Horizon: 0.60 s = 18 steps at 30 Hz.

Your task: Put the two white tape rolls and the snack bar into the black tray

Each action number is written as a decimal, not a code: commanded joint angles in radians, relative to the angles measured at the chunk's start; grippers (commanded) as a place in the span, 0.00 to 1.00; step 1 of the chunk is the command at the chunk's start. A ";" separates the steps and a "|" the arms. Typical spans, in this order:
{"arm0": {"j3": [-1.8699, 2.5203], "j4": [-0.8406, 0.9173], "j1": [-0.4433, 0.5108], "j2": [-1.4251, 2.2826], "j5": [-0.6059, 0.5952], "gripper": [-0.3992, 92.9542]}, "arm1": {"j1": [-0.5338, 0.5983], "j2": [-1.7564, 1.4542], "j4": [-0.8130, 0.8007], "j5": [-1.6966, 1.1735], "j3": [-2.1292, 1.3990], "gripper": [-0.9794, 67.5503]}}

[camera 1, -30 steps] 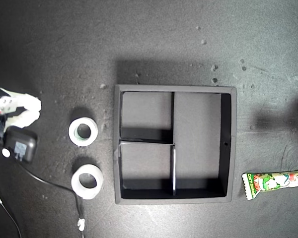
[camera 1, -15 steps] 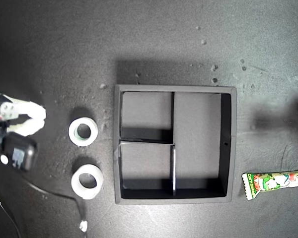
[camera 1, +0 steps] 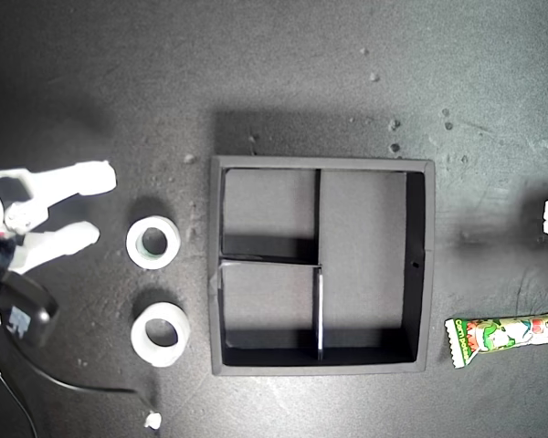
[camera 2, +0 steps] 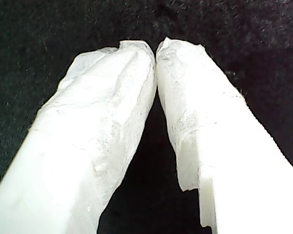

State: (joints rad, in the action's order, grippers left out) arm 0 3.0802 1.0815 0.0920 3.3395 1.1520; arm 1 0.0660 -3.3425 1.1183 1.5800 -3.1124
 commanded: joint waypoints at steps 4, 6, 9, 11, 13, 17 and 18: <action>-0.041 -0.012 -0.015 0.046 -0.020 0.20 | 0.005 -0.008 -0.074 -0.408 -0.012 0.01; -0.112 -0.011 -0.023 0.046 -0.043 0.20 | 0.006 -0.008 -0.058 -0.331 -0.012 0.01; -0.235 -0.003 -0.037 0.046 -0.095 0.20 | -0.041 -0.008 -0.049 -0.219 -0.012 0.01; -0.318 0.006 -0.052 0.048 -0.130 0.20 | -0.058 -0.008 -0.049 -0.135 -0.012 0.01; -0.399 0.015 -0.061 0.044 -0.164 0.20 | -0.067 -0.008 -0.049 -0.063 -0.012 0.01; -0.614 0.041 -0.063 -0.114 -0.221 0.21 | -0.067 -0.008 -0.015 0.091 -0.012 0.01; -0.673 0.041 -0.060 -0.179 -0.229 0.22 | -0.072 -0.008 -0.005 0.110 -0.012 0.01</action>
State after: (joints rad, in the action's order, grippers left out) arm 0 2.5924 1.1183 0.0414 3.2873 0.9541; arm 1 0.0031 -3.3425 1.0907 1.6368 -3.1124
